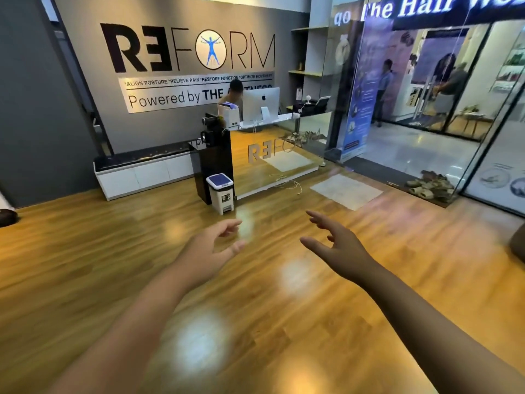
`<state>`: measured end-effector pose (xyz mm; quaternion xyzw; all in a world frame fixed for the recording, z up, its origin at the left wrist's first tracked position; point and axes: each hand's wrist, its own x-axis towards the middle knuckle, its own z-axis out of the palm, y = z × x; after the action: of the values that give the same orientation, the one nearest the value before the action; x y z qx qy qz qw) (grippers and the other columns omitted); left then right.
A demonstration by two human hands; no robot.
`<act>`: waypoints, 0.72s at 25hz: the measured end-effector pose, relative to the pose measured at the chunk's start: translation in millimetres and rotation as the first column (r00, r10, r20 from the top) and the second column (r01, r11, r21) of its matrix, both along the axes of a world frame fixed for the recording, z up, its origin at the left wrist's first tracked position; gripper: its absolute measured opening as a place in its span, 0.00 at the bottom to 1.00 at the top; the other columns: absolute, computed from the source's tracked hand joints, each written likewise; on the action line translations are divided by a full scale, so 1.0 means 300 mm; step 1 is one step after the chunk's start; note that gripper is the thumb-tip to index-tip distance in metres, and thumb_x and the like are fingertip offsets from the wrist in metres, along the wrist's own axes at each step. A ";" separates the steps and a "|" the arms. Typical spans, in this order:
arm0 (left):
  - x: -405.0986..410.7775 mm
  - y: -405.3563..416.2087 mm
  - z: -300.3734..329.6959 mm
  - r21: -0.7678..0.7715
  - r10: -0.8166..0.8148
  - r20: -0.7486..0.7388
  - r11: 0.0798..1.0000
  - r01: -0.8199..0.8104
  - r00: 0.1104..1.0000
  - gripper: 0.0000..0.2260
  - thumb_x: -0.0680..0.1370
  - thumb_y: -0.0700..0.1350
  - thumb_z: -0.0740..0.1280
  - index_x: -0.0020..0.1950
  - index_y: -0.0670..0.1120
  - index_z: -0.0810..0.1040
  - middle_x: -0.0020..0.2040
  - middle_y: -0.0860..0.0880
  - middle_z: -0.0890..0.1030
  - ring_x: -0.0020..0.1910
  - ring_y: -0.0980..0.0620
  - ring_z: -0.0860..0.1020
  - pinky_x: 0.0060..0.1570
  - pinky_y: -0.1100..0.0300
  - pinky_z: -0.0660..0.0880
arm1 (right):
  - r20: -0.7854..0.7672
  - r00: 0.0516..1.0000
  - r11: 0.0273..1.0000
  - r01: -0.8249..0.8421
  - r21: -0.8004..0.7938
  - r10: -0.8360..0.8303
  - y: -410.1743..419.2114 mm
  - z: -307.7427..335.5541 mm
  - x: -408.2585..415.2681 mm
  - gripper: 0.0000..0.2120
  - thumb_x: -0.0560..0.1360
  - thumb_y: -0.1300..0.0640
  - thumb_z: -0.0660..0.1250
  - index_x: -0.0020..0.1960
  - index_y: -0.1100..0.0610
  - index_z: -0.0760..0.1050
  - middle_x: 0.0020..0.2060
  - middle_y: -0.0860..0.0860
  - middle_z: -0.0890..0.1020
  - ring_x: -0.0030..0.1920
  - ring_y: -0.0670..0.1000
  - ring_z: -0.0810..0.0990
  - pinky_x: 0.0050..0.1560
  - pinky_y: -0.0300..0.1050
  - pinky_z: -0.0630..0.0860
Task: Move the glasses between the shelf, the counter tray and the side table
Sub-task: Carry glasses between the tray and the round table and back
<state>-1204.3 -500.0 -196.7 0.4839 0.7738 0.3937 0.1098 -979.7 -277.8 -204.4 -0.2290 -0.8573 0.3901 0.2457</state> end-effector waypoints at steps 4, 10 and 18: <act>-0.098 0.218 -0.003 0.009 -0.103 -0.015 0.995 0.104 0.995 0.23 0.80 0.59 0.69 0.75 0.61 0.72 0.67 0.64 0.78 0.66 0.65 0.75 0.68 0.54 0.74 | -0.010 0.999 0.999 0.052 -0.015 -0.052 0.209 0.027 -0.021 0.35 0.73 0.33 0.70 0.78 0.37 0.66 0.71 0.42 0.76 0.70 0.43 0.74 0.69 0.50 0.73; -0.255 0.663 -0.013 0.073 -0.227 0.006 0.972 0.226 0.974 0.22 0.80 0.57 0.69 0.74 0.61 0.72 0.66 0.64 0.78 0.65 0.66 0.74 0.67 0.55 0.74 | -0.012 0.976 0.975 0.217 -0.039 -0.218 0.504 -0.012 -0.087 0.34 0.74 0.34 0.70 0.78 0.36 0.66 0.71 0.42 0.76 0.71 0.44 0.73 0.69 0.51 0.73; -0.371 1.336 -0.021 0.017 -0.567 -0.047 0.822 0.569 0.822 0.26 0.79 0.64 0.66 0.76 0.62 0.69 0.69 0.68 0.74 0.67 0.70 0.72 0.66 0.60 0.72 | 0.017 0.869 0.868 0.495 -0.017 -0.495 0.849 -0.005 -0.136 0.35 0.73 0.31 0.69 0.77 0.33 0.64 0.71 0.37 0.74 0.72 0.41 0.71 0.67 0.45 0.72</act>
<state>-1315.7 -99.3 -202.9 0.7016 0.5907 0.3451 0.1993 -1020.7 -23.1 -205.8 -0.4459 -0.7674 0.3215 0.3299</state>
